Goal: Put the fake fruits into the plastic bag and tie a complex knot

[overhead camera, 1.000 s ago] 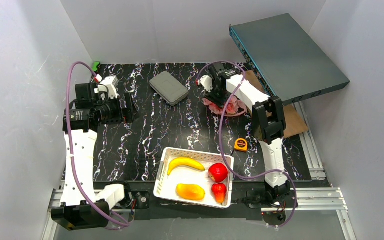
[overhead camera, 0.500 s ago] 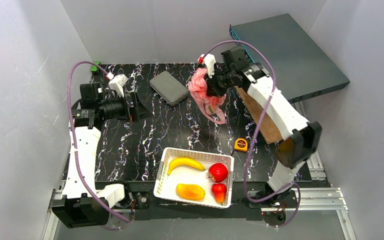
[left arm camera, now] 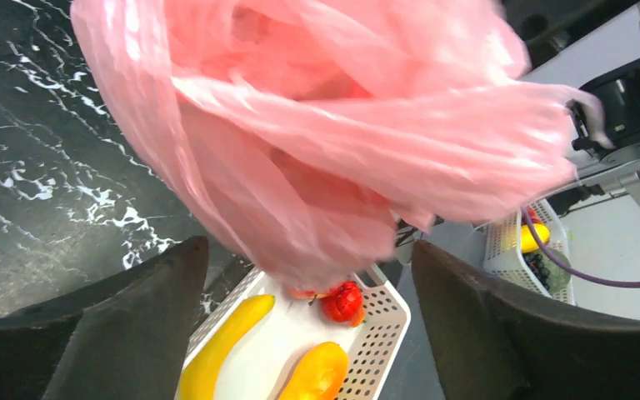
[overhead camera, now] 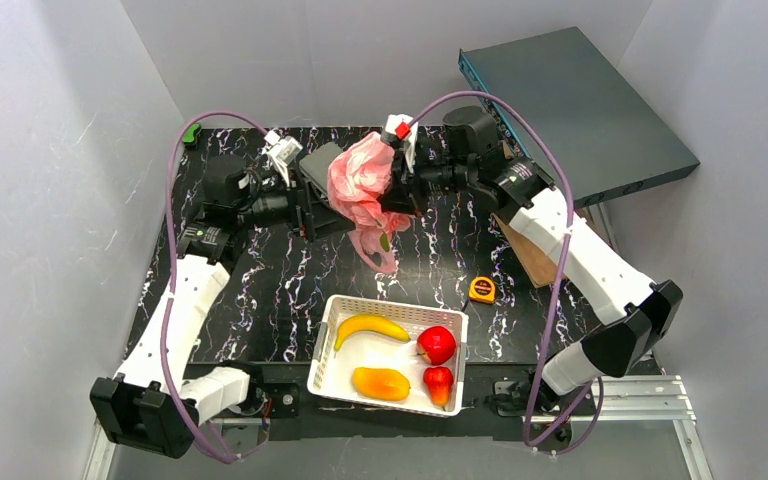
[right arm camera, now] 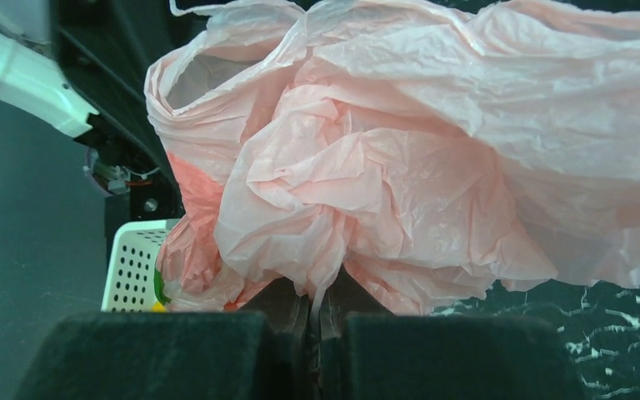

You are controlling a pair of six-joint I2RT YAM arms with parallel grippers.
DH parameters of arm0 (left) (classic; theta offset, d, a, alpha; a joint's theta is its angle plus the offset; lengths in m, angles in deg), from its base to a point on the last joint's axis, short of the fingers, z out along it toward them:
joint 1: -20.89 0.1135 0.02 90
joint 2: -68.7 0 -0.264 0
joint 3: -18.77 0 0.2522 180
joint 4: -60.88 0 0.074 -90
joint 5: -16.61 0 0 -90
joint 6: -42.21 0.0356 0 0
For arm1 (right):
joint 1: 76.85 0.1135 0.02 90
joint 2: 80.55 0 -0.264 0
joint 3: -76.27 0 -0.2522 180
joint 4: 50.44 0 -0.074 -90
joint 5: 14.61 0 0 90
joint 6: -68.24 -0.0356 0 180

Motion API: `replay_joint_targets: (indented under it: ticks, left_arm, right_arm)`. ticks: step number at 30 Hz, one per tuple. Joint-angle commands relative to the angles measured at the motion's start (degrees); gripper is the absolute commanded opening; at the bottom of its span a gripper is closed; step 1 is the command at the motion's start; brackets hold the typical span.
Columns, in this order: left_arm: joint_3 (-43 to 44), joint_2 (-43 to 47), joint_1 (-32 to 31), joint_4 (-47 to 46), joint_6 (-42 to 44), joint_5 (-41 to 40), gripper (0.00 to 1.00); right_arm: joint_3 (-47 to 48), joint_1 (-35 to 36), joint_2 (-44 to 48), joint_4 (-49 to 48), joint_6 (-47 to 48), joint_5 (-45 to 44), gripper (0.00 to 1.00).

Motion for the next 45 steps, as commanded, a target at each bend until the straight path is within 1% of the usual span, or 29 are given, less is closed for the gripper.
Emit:
replay_joint_targets:
  ticks: [1,2,4,6,7,9,12,14,17,20,23,24,26,27,28,29,30,31,32,34,37,38,39,45]
  left_arm:
    - [-1.4,-1.6,-1.6,-5.5,-5.9,-1.7,0.76]
    - [-1.3,-1.7,-1.0,-4.5,-6.1,-1.8,0.64]
    - [-1.6,-1.4,0.8,-4.4,-6.7,1.1,0.34]
    - [-2.0,0.0,3.6,-4.3,-7.0,4.1,0.02]
    - [-2.4,1.2,5.0,-3.3,-6.6,4.4,0.0]
    - [-3.0,3.9,8.3,-0.3,-3.6,4.5,0.0]
    - [-3.7,6.6,15.9,5.6,0.7,4.7,0.0]
    - [-3.7,7.0,20.6,10.1,4.9,5.0,0.0]
    - [-2.9,6.6,24.8,15.7,11.1,3.8,0.0]
    - [-2.8,5.4,26.8,15.8,12.2,1.6,0.0]
    - [-2.4,3.7,26.9,15.2,12.0,-1.2,0.0]
    - [-1.9,3.0,26.9,15.1,12.0,-1.3,0.0]
    - [0.1,1.7,26.6,15.0,13.3,3.3,0.0]
    - [1.4,1.3,26.3,15.2,13.7,5.3,0.13]
    - [3.0,1.3,25.8,15.3,14.5,7.5,0.46]
    - [4.4,1.5,25.4,15.3,15.4,8.7,0.7]
    - [5.7,2.0,24.8,15.3,16.6,9.0,0.86]
    - [6.9,2.8,23.9,15.5,18.3,9.0,0.96]
    - [7.9,3.6,22.8,15.7,20.3,8.8,0.98]
    - [9.9,5.3,19.8,16.5,25.1,7.6,0.98]
    - [12.1,5.3,12.7,19.1,30.9,4.1,0.98]
    - [12.7,4.8,8.6,19.7,32.1,2.1,0.98]
    - [13.0,4.2,5.8,19.8,32.9,1.0,0.98]
    - [16.8,-1.8,-9.4,19.3,35.8,-8.6,0.98]
  right_arm:
    - [-0.9,1.1,4.2,-6.5,-1.6,3.5,0.01]
    - [-1.3,1.1,4.9,-6.2,-1.6,3.1,0.01]
    - [-2.2,1.0,6.5,-4.1,0.4,2.0,0.03]
    - [-4.0,0.4,8.6,-1.7,2.6,-0.5,0.04]
    - [-5.4,-0.2,9.7,-1.1,3.0,-1.5,0.05]
    - [-7.3,-2.5,11.5,0.9,3.5,-2.9,0.05]
    - [-7.5,-7.5,12.6,4.3,4.5,-3.1,0.09]
    - [-7.2,-11.0,12.9,6.6,5.3,-2.6,0.11]
    - [-6.9,-15.1,13.1,9.3,6.6,-1.2,0.13]
    - [-6.5,-16.2,13.0,10.5,6.7,0.6,0.06]
    - [-6.8,-16.2,13.1,8.7,4.2,2.6,0.01]
    - [-6.9,-16.1,13.1,7.8,3.0,3.2,0.01]
    - [-7.1,-15.7,13.0,5.8,0.1,3.7,0.01]
    - [-7.1,-15.5,12.8,5.0,-1.0,3.6,0.01]
    - [-7.0,-14.7,12.4,4.3,-1.9,3.5,0.01]
    - [-6.9,-14.1,12.1,4.0,-2.6,3.2,0.01]
    - [-6.7,-13.4,11.6,3.9,-3.4,3.0,0.01]
    - [-6.5,-12.6,11.2,3.8,-4.2,2.7,0.01]
    - [-6.4,-11.9,10.7,3.7,-4.9,2.5,0.01]
    - [-6.4,-10.5,10.0,3.3,-6.0,1.7,0.01]
    - [-6.2,-8.6,8.8,2.2,-7.3,0.9,0.01]
    - [-6.1,-8.0,8.2,1.9,-7.6,0.8,0.01]
    - [-6.0,-7.4,7.8,1.6,-7.7,0.8,0.01]
    - [-4.7,-3.6,5.5,1.6,-8.0,-0.6,0.01]
